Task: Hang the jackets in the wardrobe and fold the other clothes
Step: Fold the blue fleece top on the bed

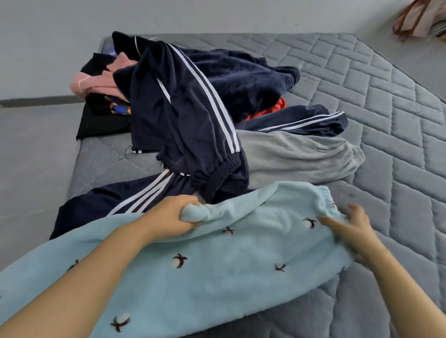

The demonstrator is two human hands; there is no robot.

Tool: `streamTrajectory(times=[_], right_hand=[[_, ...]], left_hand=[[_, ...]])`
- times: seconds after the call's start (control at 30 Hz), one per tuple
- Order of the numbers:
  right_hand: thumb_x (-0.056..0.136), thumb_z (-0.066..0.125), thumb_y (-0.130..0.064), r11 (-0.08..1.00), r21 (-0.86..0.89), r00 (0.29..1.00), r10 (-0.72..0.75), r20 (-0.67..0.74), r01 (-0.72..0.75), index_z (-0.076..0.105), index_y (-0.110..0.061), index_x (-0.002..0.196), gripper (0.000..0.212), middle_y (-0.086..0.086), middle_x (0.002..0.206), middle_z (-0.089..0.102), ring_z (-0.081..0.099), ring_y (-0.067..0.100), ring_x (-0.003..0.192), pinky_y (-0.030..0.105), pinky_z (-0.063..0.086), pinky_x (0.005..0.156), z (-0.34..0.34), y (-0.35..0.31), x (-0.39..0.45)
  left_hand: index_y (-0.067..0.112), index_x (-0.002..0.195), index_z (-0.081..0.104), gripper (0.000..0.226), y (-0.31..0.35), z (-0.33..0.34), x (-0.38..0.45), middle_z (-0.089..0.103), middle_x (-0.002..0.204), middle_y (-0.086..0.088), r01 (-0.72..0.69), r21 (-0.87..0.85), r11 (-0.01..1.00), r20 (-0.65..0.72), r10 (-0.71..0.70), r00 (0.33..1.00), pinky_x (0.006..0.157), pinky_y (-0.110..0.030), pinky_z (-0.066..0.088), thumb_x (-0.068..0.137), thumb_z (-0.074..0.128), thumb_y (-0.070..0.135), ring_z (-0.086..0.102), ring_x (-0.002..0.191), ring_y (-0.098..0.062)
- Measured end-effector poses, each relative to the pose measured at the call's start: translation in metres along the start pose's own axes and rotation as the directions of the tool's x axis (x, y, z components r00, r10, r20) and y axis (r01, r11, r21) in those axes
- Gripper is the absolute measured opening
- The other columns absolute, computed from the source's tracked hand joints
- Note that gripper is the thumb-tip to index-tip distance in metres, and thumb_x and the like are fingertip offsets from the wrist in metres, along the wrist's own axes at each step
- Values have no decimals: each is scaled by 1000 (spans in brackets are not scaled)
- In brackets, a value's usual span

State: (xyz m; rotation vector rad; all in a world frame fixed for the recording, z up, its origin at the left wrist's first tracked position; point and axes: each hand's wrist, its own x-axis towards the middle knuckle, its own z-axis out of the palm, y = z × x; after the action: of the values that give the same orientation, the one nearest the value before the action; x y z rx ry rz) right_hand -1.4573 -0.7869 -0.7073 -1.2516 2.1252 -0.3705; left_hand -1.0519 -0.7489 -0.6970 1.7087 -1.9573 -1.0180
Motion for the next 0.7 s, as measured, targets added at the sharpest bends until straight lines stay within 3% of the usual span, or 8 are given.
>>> streamTrajectory(times=[0.1,0.2,0.33,0.4,0.47,0.57,0.63,0.7], right_hand=[[60,83,-53,985,131,956,71,284,-112,66,-16,110,64,6,103,73,72,21,84,27,55,62,-20,-6,1],[73,72,-53,858,451,883,5,469,-244,66,-19,117,56,6,102,75,72,26,93,35,55,73,-22,-5,-5],[102,39,-45,505,827,951,-35,306,-247,70,-25,90,39,-10,73,75,72,12,70,29,57,58,16,6,-28],[107,29,-17,434,869,958,-43,284,-238,61,-21,92,35,-14,67,72,69,3,62,19,55,52,44,10,-41],[106,33,-16,349,900,952,-61,299,-260,59,-19,98,28,-8,73,73,69,8,66,24,57,56,63,13,-54],[102,43,-37,333,872,932,67,356,-358,62,-19,92,28,0,74,72,67,18,66,31,54,53,69,9,-60],[103,44,-28,404,819,913,152,378,-407,58,-15,81,30,5,68,68,64,21,59,27,51,45,64,8,-53],[105,33,-9,432,810,918,166,360,-396,51,-16,80,31,4,81,58,58,16,70,28,51,53,59,8,-42]], left_hand=[[23,81,50,15,6,17,-16,51,80,12,-126,192,973,-9,130,992,69,-28,38,75,60,13,50,80,-14],[32,118,54,50,11,34,-31,51,96,16,-173,257,951,-9,181,983,77,-28,38,76,59,5,48,90,-11],[35,147,38,78,7,64,-52,50,131,0,-149,523,839,-40,199,979,95,-36,40,78,70,17,51,116,-22],[39,153,-4,80,0,78,-62,-2,163,0,-42,588,808,-20,67,998,118,-42,10,94,50,46,6,149,-22],[36,142,-34,78,-8,92,-69,-43,149,8,3,630,776,13,-15,1000,116,-43,-19,99,28,53,-34,142,-16],[34,135,-44,78,-5,97,-70,-50,144,10,49,621,782,8,-69,998,113,-45,-25,99,21,57,-44,135,-11],[33,136,-42,73,-3,100,-65,-47,146,10,88,573,815,-27,-89,996,110,-43,-30,98,16,57,-45,134,-10],[31,139,-37,68,-2,105,-63,-43,149,7,104,590,801,-52,-91,995,108,-41,-33,92,1,61,-41,137,-12]])
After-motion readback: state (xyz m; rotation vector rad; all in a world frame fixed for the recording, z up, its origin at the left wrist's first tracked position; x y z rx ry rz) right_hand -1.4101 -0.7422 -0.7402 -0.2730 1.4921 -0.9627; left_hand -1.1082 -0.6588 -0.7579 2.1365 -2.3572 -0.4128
